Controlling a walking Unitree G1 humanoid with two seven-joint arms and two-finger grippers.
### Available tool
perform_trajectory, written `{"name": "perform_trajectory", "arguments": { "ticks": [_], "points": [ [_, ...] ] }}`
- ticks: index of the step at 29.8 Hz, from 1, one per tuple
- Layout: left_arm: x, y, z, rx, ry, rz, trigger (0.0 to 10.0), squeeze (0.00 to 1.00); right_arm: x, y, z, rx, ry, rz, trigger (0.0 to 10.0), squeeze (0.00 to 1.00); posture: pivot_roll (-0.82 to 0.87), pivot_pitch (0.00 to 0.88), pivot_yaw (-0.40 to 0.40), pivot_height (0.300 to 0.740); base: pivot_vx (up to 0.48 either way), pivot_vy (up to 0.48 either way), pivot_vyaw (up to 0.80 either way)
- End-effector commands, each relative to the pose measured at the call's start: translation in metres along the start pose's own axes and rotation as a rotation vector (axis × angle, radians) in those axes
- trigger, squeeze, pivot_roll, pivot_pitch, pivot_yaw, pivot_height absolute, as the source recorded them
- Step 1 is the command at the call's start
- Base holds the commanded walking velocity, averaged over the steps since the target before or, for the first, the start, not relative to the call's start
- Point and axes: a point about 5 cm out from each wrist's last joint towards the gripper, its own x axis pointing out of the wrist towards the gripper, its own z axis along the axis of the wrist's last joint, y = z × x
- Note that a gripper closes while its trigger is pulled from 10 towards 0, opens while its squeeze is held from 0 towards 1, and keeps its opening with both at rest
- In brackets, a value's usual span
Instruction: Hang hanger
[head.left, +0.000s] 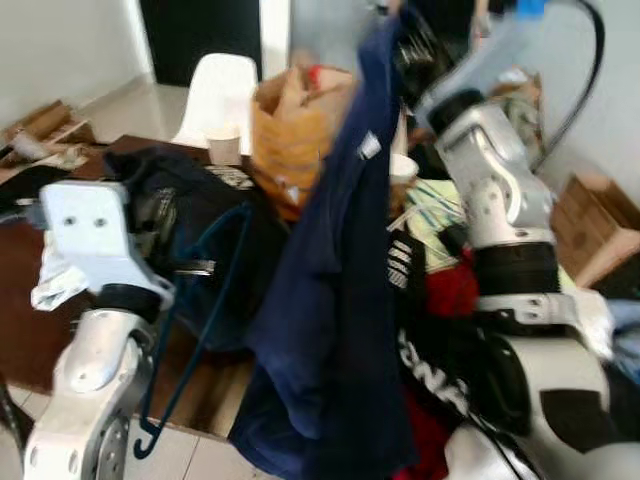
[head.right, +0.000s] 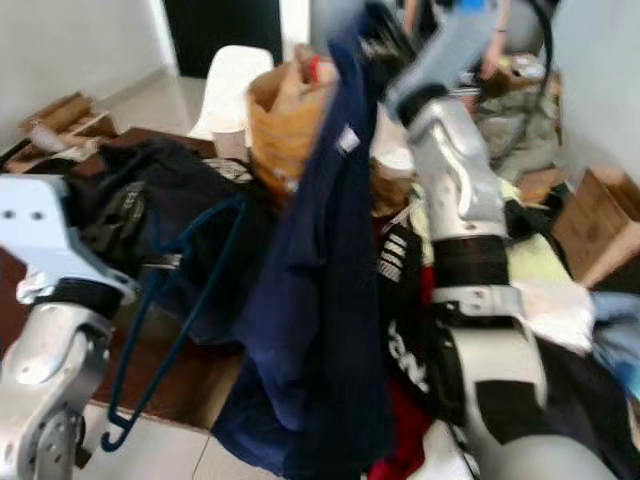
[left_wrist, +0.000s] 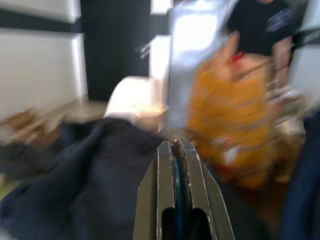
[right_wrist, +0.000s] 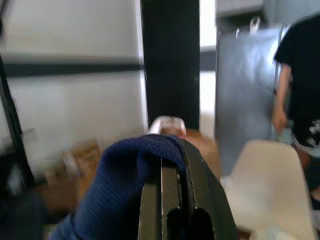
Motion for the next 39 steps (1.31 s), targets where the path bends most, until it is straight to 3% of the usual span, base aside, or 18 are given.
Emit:
{"name": "perform_trajectory", "arguments": {
  "ticks": [1,2,4,8,14,17,18,19,20,21,23,25,26,28,29,33,36,39],
  "points": [
    [0.000,-0.008,-0.005,-0.012,0.032,-0.053,10.0,0.00,-0.002,-0.013,0.002,-0.055,0.000,-0.050,10.0,0.00,0.06,0.000,-0.072,0.740,0.000,0.000,0.00],
    [0.000,-0.008,-0.005,-0.012,0.032,-0.053,10.0,0.00,-0.002,-0.013,0.002,-0.055,0.000,-0.050,10.0,0.00,0.06,0.000,-0.072,0.740,0.000,0.000,0.00],
    [0.000,-0.014,-0.006,-0.020,0.033,-0.089,10.0,0.00,-0.009,-0.035,0.003,-0.098,0.025,-0.094,10.0,0.00,0.04,0.004,-0.062,0.740,0.000,0.000,-0.22],
    [0.001,-0.019,-0.010,-0.012,0.044,-0.120,10.0,0.00,-0.017,-0.061,0.010,-0.149,0.038,-0.150,10.0,0.00,0.04,0.004,-0.061,0.740,0.000,0.000,-0.71],
    [0.000,-0.023,-0.009,-0.014,0.043,-0.131,10.0,0.00,-0.023,-0.076,0.021,-0.175,0.036,-0.197,10.0,0.00,0.03,0.011,-0.054,0.740,0.000,0.000,-0.80],
    [0.000,-0.023,-0.009,-0.014,0.043,-0.132,10.0,0.00,-0.024,-0.076,0.021,-0.186,0.047,-0.197,10.0,0.00,0.03,0.011,-0.054,0.740,0.000,0.000,-0.80],
    [-0.001,-0.023,-0.008,-0.011,0.041,-0.133,10.0,0.00,-0.025,-0.070,0.003,-0.258,0.189,-0.131,10.0,0.00,0.03,0.014,-0.055,0.740,0.000,0.000,0.00],
    [-0.001,-0.023,-0.008,-0.011,0.041,-0.133,10.0,0.00,-0.026,-0.067,-0.005,-0.286,0.247,-0.099,10.0,0.00,0.03,0.014,-0.055,0.740,0.000,0.000,0.00],
    [-0.001,-0.023,-0.008,-0.011,0.041,-0.133,10.0,0.00,-0.026,-0.067,-0.005,-0.286,0.247,-0.099,10.0,0.00,0.03,0.014,-0.055,0.740,0.000,0.000,0.00],
    [-0.001,-0.022,-0.008,-0.010,0.041,-0.134,10.0,0.00,-0.029,-0.061,-0.018,-0.325,0.333,-0.044,10.0,0.00,0.03,0.014,-0.056,0.740,0.000,0.000,0.00],
    [-0.001,-0.022,-0.008,-0.010,0.041,-0.134,10.0,0.00,-0.029,-0.061,-0.018,-0.325,0.333,-0.044,10.0,0.00,0.03,0.014,-0.056,0.740,0.000,0.000,0.00],
    [-0.001,-0.022,-0.008,-0.007,0.042,-0.132,10.0,0.00,-0.049,-0.030,-0.057,-0.380,0.543,0.278,10.0,0.00,0.04,0.016,-0.057,0.740,0.000,0.000,0.00],
    [-0.001,-0.021,-0.008,-0.004,0.044,-0.132,10.0,0.00,-0.065,-0.009,-0.073,-0.351,0.620,0.463,10.0,0.19,0.04,0.017,-0.058,0.740,0.000,0.000,0.00],
    [-0.001,-0.021,-0.008,-0.004,0.044,-0.132,10.0,0.00,-0.065,-0.009,-0.073,-0.351,0.620,0.463,10.0,0.19,0.04,0.017,-0.058,0.740,0.000,0.000,0.00],
    [-0.001,-0.021,-0.008,-0.001,0.045,-0.131,10.0,0.00,-0.079,0.009,-0.082,-0.315,0.660,0.618,10.0,1.00,0.04,0.017,-0.058,0.740,0.000,0.000,0.00],
    [0.000,-0.020,-0.007,0.013,0.041,-0.127,10.0,0.00,-0.096,0.026,-0.088,-0.281,0.683,0.771,10.0,1.00,0.04,0.017,-0.058,0.740,0.000,0.000,0.00],
    [0.001,-0.019,-0.006,0.020,0.036,-0.122,10.0,0.00,-0.096,0.023,-0.089,-0.307,0.679,0.749,10.0,1.00,0.04,0.015,-0.057,0.740,0.000,0.000,0.00],
    [0.004,-0.013,-0.003,0.040,0.024,-0.114,10.0,0.00,-0.079,0.008,-0.077,-0.316,0.592,0.626,10.0,1.00,0.03,0.013,-0.056,0.740,0.000,0.000,0.00]
  ]
}}
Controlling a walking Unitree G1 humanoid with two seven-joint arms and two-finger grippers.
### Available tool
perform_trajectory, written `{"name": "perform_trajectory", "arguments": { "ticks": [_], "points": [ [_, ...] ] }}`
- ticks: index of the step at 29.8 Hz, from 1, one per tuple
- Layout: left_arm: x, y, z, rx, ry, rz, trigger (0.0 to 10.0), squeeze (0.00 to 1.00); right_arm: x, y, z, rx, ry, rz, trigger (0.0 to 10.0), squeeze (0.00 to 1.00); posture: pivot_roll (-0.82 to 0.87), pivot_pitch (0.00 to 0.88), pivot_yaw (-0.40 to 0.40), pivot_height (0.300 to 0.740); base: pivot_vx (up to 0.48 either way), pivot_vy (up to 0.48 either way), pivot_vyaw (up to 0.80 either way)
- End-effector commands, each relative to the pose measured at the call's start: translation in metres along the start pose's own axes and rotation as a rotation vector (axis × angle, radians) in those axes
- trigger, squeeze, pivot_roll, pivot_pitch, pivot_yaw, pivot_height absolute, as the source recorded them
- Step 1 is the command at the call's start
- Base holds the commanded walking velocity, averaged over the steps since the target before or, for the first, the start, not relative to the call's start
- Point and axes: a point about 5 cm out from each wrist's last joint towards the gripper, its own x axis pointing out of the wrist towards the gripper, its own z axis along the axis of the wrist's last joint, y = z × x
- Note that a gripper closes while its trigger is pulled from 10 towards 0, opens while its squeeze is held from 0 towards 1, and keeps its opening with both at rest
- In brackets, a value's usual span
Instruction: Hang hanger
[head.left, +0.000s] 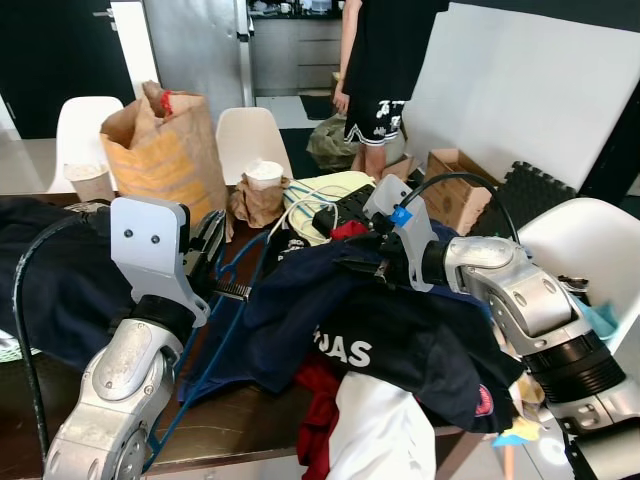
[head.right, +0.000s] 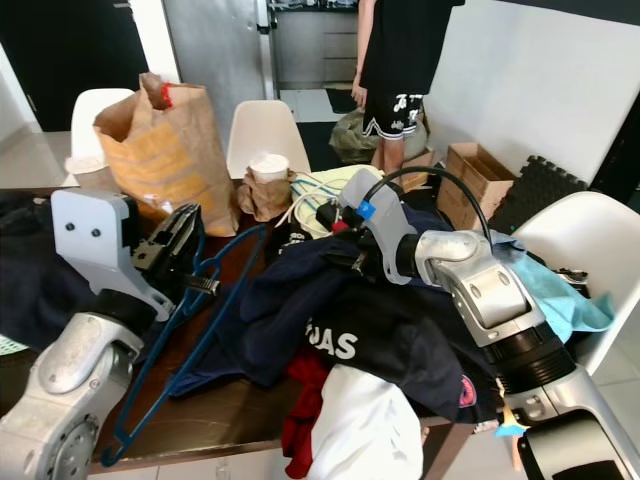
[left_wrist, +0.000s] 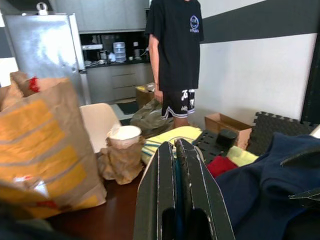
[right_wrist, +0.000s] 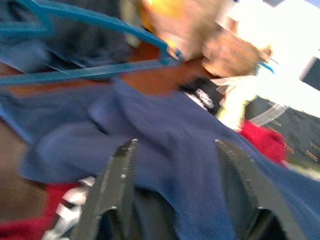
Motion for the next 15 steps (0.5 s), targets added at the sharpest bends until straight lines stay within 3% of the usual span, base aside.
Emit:
{"name": "perform_trajectory", "arguments": {
  "ticks": [1,3,5,6,7,10,11,13,14,15],
  "points": [
    [0.002,0.006,0.000,0.033,0.010,0.011,10.0,0.00,-0.006,-0.015,0.008,-0.007,-0.047,-0.085,10.0,1.00,0.03,0.013,-0.056,0.740,0.000,0.000,0.00],
    [0.004,0.017,0.006,0.028,0.000,0.010,10.0,0.00,-0.020,-0.033,0.029,0.052,-0.213,-0.154,10.0,1.00,0.03,0.009,-0.057,0.740,0.000,0.000,0.00],
    [0.004,0.017,0.006,0.028,0.000,0.010,10.0,0.00,-0.020,-0.033,0.029,0.052,-0.213,-0.154,10.0,1.00,0.03,0.009,-0.057,0.740,0.000,0.000,0.00],
    [0.004,0.021,0.009,0.008,-0.002,-0.001,10.0,0.00,-0.027,-0.036,0.038,0.072,-0.307,-0.138,10.0,1.00,0.04,0.007,-0.058,0.740,0.000,0.000,0.00],
    [0.005,0.024,0.013,-0.026,0.007,-0.043,10.0,0.00,-0.035,-0.031,0.048,0.103,-0.425,-0.043,10.0,0.82,0.04,0.002,-0.058,0.740,0.000,0.000,0.00],
    [0.005,0.025,0.016,-0.054,0.018,-0.094,10.0,0.00,-0.043,-0.023,0.055,0.126,-0.519,0.063,10.0,0.82,0.04,0.001,-0.059,0.740,0.000,0.000,0.00],
    [0.004,0.025,0.019,-0.077,0.033,-0.182,10.0,0.00,-0.052,-0.012,0.058,0.126,-0.594,0.197,10.0,0.00,0.04,0.000,-0.058,0.740,0.000,0.000,0.00],
    [0.004,0.025,0.019,-0.077,0.033,-0.182,10.0,0.00,-0.052,-0.012,0.058,0.126,-0.594,0.197,10.0,0.00,0.04,0.000,-0.058,0.740,0.000,0.000,0.00],
    [-0.001,0.025,0.023,-0.070,0.062,-0.303,10.0,0.00,-0.058,0.000,0.060,0.100,-0.627,0.325,10.0,0.00,0.04,0.000,-0.055,0.740,0.000,0.000,0.00],
    [-0.001,0.025,0.023,-0.070,0.062,-0.303,10.0,0.00,-0.058,0.000,0.060,0.100,-0.627,0.325,10.0,0.00,0.04,0.000,-0.055,0.740,0.000,0.000,0.00]
  ]
}}
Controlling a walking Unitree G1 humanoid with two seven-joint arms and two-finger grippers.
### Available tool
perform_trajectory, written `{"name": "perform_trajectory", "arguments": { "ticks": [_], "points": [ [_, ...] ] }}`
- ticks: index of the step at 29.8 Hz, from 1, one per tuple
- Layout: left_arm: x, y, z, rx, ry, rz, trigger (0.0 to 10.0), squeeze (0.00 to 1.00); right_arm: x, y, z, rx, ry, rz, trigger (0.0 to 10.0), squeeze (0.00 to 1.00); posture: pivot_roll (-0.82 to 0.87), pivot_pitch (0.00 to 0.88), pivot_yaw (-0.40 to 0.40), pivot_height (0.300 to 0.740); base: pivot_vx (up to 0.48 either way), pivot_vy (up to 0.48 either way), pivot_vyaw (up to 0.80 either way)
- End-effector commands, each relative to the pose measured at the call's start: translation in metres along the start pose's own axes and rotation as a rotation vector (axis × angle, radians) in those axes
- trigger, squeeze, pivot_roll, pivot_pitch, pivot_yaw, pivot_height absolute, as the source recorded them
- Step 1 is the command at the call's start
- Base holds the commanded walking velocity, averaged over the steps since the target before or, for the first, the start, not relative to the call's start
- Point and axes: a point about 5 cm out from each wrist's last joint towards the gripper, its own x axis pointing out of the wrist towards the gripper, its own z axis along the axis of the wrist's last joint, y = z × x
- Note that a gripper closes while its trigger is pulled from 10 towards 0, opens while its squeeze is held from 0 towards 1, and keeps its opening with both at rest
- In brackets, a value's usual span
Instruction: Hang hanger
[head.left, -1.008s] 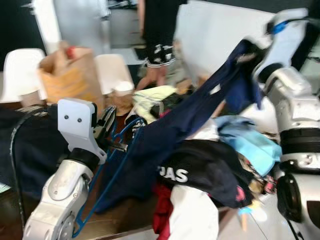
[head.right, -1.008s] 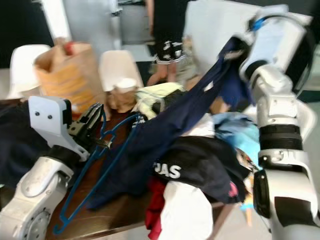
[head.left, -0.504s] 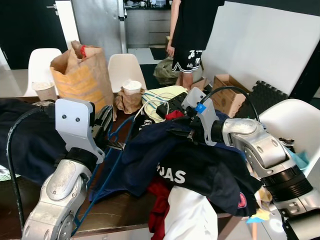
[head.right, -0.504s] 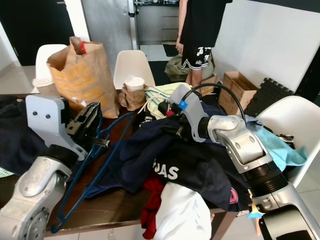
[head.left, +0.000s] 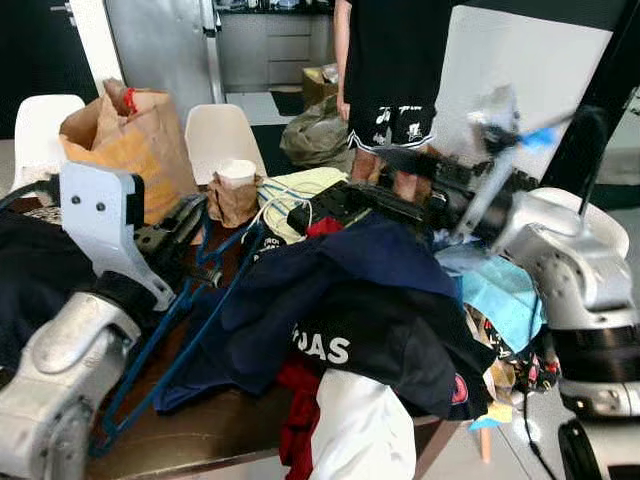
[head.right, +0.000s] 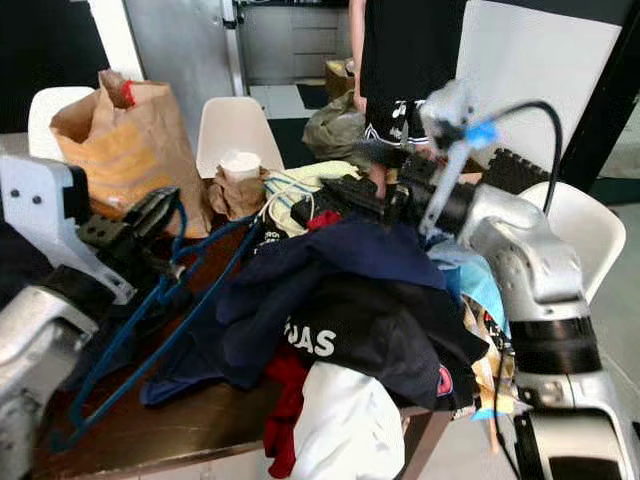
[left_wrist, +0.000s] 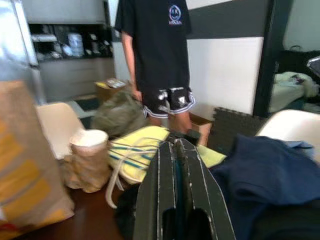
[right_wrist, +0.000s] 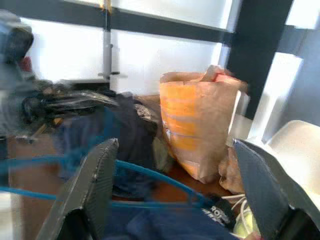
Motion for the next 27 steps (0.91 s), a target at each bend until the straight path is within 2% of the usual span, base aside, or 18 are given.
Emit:
{"name": "perform_trajectory", "arguments": {
  "ticks": [1,2,3,4,5,6,7,9,10,11,14,16,20,25,27],
  "points": [
    [-0.015,-0.005,0.007,0.025,0.083,-0.249,10.0,0.00,0.000,0.023,0.004,0.010,-0.003,0.223,10.0,0.00,0.05,0.000,-0.051,0.740,0.000,0.000,0.00],
    [-0.015,-0.005,0.007,0.025,0.083,-0.249,10.0,0.00,0.000,0.023,0.004,0.010,-0.003,0.223,10.0,0.00,0.05,0.000,-0.051,0.740,0.000,0.000,0.00],
    [-0.029,-0.008,0.013,0.073,0.159,-0.441,10.0,0.00,0.000,0.035,0.001,0.014,0.037,0.351,10.0,0.00,0.06,0.000,-0.051,0.740,0.000,0.000,0.00],
    [-0.029,-0.008,0.013,0.073,0.159,-0.441,10.0,0.00,0.000,0.035,0.001,0.014,0.037,0.351,10.0,0.00,0.06,0.000,-0.051,0.740,0.000,0.000,0.00],
    [-0.043,-0.010,0.020,0.107,0.229,-0.624,10.0,0.00,0.001,0.044,-0.004,0.007,0.103,0.451,10.0,0.00,0.07,0.000,-0.050,0.740,0.000,0.000,0.00],
    [-0.043,-0.010,0.020,0.107,0.229,-0.624,10.0,0.00,0.001,0.044,-0.004,0.007,0.103,0.451,10.0,0.00,0.07,0.000,-0.050,0.740,0.000,0.000,0.00],
    [-0.051,-0.010,0.031,0.126,0.271,-0.754,10.0,0.00,0.002,0.049,-0.010,-0.018,0.192,0.522,10.0,0.00,0.07,0.000,-0.051,0.740,0.000,0.000,0.00],
    [-0.051,-0.010,0.031,0.126,0.271,-0.754,10.0,0.00,0.002,0.049,-0.010,-0.018,0.192,0.522,10.0,0.00,0.07,0.000,-0.051,0.740,0.000,0.000,0.00],
    [-0.054,-0.012,0.049,0.142,0.278,-0.916,10.0,0.00,0.005,0.053,-0.024,-0.095,0.368,0.601,10.0,0.00,0.07,0.000,-0.052,0.740,0.000,0.000,0.00],
    [-0.052,-0.016,0.058,0.163,0.261,-0.977,10.0,0.00,0.007,0.056,-0.032,-0.132,0.441,0.628,10.0,0.00,0.07,0.000,-0.054,0.740,0.000,0.000,0.00],
    [-0.051,-0.019,0.063,0.180,0.247,-1.017,10.0,0.00,0.009,0.057,-0.037,-0.157,0.483,0.644,10.0,0.00,0.07,0.000,-0.054,0.740,0.000,0.000,0.00],
    [-0.048,-0.021,0.075,0.208,0.215,-1.060,10.0,0.00,0.013,0.057,-0.044,-0.187,0.502,0.637,10.0,0.00,0.07,0.000,-0.056,0.740,0.000,0.000,0.00],
    [-0.047,-0.019,0.098,0.235,0.140,-1.103,10.0,0.00,0.020,0.056,-0.046,-0.186,0.472,0.610,10.0,0.00,0.07,0.000,-0.053,0.740,0.000,0.000,0.00],
    [-0.050,-0.017,0.103,0.254,0.142,-1.119,10.0,0.00,0.023,0.061,-0.044,-0.154,0.433,0.630,10.0,0.00,0.07,0.000,-0.049,0.740,0.000,0.000,0.00],
    [-0.050,-0.016,0.100,0.270,0.159,-1.107,10.0,0.00,0.023,0.069,-0.039,-0.099,0.395,0.673,10.0,0.00,0.07,0.000,-0.050,0.740,0.000,0.000,0.00]
  ]
}}
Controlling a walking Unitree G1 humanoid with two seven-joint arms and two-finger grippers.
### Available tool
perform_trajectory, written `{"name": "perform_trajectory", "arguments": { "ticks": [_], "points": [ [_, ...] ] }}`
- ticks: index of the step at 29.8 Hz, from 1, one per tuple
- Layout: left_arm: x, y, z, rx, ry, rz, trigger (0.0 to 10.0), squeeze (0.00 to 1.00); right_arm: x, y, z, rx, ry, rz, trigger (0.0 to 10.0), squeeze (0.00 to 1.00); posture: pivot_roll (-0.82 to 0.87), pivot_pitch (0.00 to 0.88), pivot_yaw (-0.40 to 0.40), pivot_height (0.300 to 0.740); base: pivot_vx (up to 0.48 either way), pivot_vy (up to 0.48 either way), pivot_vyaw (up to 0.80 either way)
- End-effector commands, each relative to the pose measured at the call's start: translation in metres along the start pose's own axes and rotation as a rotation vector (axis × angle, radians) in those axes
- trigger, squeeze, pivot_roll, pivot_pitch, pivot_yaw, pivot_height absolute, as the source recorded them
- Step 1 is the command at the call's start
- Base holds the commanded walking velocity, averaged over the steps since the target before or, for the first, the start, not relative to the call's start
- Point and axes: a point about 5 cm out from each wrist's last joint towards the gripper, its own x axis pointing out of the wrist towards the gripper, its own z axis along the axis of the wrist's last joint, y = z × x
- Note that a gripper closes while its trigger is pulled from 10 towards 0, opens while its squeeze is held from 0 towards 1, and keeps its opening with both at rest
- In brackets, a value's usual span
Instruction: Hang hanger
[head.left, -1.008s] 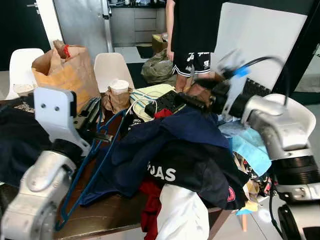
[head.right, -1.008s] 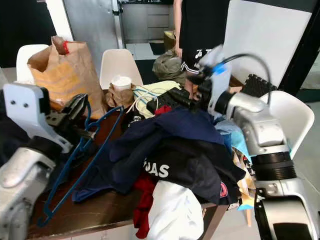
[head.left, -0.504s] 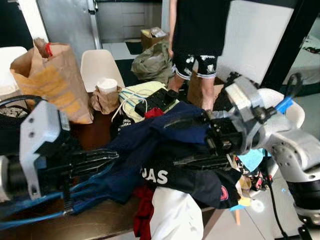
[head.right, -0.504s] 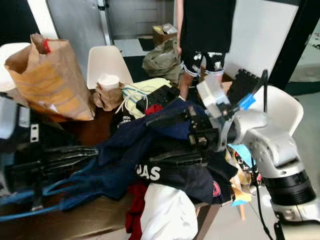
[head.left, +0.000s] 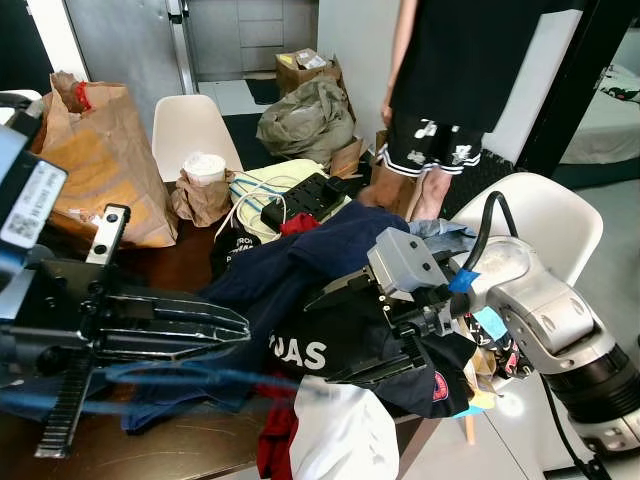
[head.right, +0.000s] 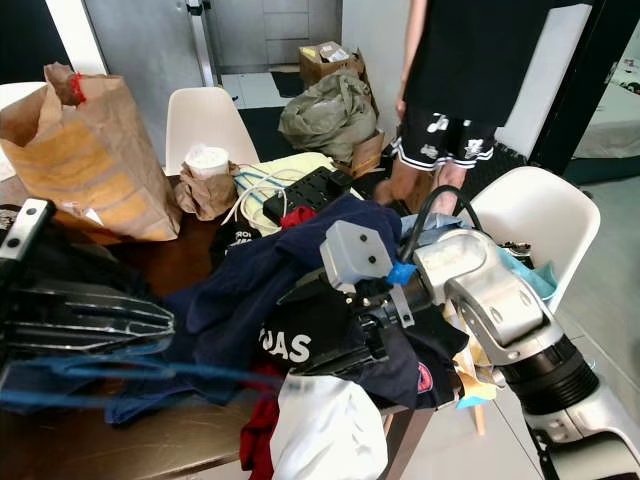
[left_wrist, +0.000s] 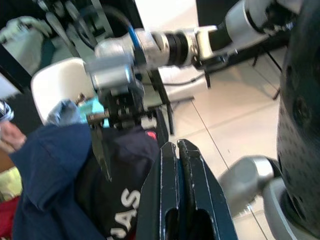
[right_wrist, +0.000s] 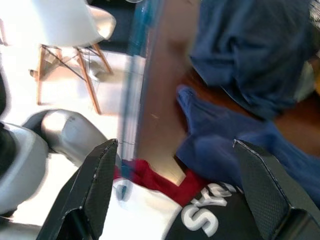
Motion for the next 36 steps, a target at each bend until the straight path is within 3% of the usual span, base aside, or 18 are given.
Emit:
{"name": "perform_trajectory", "arguments": {
  "ticks": [1,8,17,24,25,26,27,30,31,36],
  "points": [
    [0.000,-0.001,0.001,0.014,0.025,-0.007,10.0,0.00,0.003,0.005,0.007,0.010,-0.042,0.041,10.0,0.00,0.07,0.000,-0.050,0.740,0.000,0.000,0.00],
    [0.005,0.005,-0.003,0.035,0.010,0.054,10.0,0.00,0.014,0.011,0.016,0.069,-0.113,0.092,10.0,0.00,0.06,0.000,-0.051,0.740,0.000,0.000,0.00],
    [0.012,0.005,-0.007,0.030,-0.049,0.054,10.0,0.00,0.055,-0.009,0.013,0.199,-0.136,-0.109,10.0,0.00,0.04,0.000,-0.050,0.740,0.000,0.000,0.00],
    [0.014,0.005,-0.009,0.031,-0.061,0.052,10.0,0.00,0.064,-0.010,0.020,0.263,-0.197,-0.131,10.0,0.00,0.03,0.000,-0.045,0.740,0.000,0.000,0.00],
    [0.014,0.005,-0.010,0.032,-0.061,0.058,10.0,0.00,0.065,-0.008,0.023,0.279,-0.219,-0.119,4.9,0.00,0.03,0.000,-0.045,0.740,0.000,0.000,0.00],
    [0.014,0.005,-0.010,0.032,-0.061,0.058,10.0,0.00,0.065,-0.008,0.023,0.279,-0.219,-0.119,4.9,0.00,0.03,0.000,-0.045,0.740,0.000,0.000,0.00],
    [0.015,0.006,-0.011,0.034,-0.058,0.065,10.0,0.00,0.066,-0.007,0.024,0.294,-0.232,-0.107,0.9,0.00,0.03,0.000,-0.044,0.740,0.000,0.000,0.00],
    [0.015,0.007,-0.012,0.035,-0.056,0.069,10.0,0.00,0.067,-0.006,0.025,0.301,-0.236,-0.099,0.9,0.00,0.03,0.000,-0.044,0.740,0.000,0.000,0.00],
    [0.016,0.008,-0.014,0.036,-0.056,0.079,10.0,0.00,0.070,-0.005,0.024,0.327,-0.232,-0.103,0.0,0.00,0.02,0.000,-0.042,0.740,0.000,0.000,0.00],
    [0.017,0.010,-0.016,0.037,-0.058,0.096,10.0,0.00,0.073,-0.004,0.023,0.353,-0.231,-0.121,0.0,0.00,0.02,0.000,-0.041,0.740,0.000,0.000,0.00]
  ]
}}
